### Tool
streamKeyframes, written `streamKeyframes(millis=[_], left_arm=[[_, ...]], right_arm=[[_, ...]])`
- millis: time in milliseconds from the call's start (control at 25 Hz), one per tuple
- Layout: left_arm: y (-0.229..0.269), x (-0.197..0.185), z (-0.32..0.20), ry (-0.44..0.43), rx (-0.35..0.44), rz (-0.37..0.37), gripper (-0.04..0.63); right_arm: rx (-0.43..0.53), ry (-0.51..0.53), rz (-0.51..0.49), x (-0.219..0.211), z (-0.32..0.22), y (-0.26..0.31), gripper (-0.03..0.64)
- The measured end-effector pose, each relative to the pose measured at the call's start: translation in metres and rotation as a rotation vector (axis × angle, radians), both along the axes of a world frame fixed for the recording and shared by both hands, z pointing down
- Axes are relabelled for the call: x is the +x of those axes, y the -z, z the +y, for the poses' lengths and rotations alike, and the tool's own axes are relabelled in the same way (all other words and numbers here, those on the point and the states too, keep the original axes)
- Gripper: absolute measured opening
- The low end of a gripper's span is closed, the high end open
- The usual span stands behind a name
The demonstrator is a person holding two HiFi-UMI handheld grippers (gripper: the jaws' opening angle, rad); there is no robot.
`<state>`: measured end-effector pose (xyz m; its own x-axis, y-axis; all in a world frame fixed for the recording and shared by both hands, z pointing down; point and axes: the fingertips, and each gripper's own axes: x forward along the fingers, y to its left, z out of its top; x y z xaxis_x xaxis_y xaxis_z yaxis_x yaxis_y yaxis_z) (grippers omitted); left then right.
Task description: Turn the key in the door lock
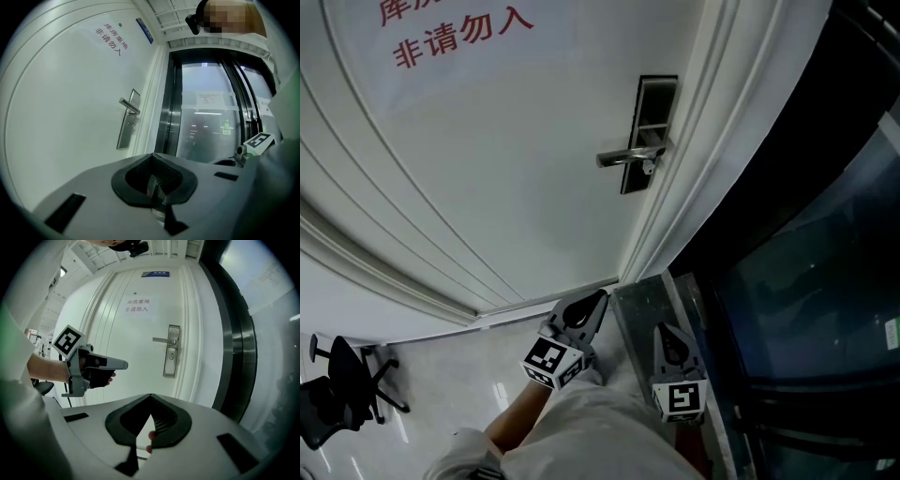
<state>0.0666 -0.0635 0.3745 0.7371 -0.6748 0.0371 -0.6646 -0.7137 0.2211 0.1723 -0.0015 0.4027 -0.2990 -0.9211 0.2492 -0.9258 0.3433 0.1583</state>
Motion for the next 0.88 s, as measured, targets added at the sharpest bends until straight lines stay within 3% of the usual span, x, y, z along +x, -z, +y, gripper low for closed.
streamKeyframes(millis=[320,640,720,880], left_arm=[[0.0,-0.004,-0.046,-0.003,-0.001,0.029,0.003],[0.006,-0.026,-0.071,0.03,0.022,-0.001,0.003],[0.012,-0.034,-0.078,0.054,0.055,-0.012,0.003],[0.025,-0.05,-0.091,0.11,0.087,-0.006,0.003]], right_arm=[[0.038,0.057,0.21,-0.023,-0.054,0.0,0.0],[0.067,0.073,0.338,-0.032,-0.095,0.008,0.0],[0.064,0.069,0.429,-0.035,-0.11,0.006,0.0],[0.192,0.059,0.617,-0.037,-0.144,0.027,0.0]])
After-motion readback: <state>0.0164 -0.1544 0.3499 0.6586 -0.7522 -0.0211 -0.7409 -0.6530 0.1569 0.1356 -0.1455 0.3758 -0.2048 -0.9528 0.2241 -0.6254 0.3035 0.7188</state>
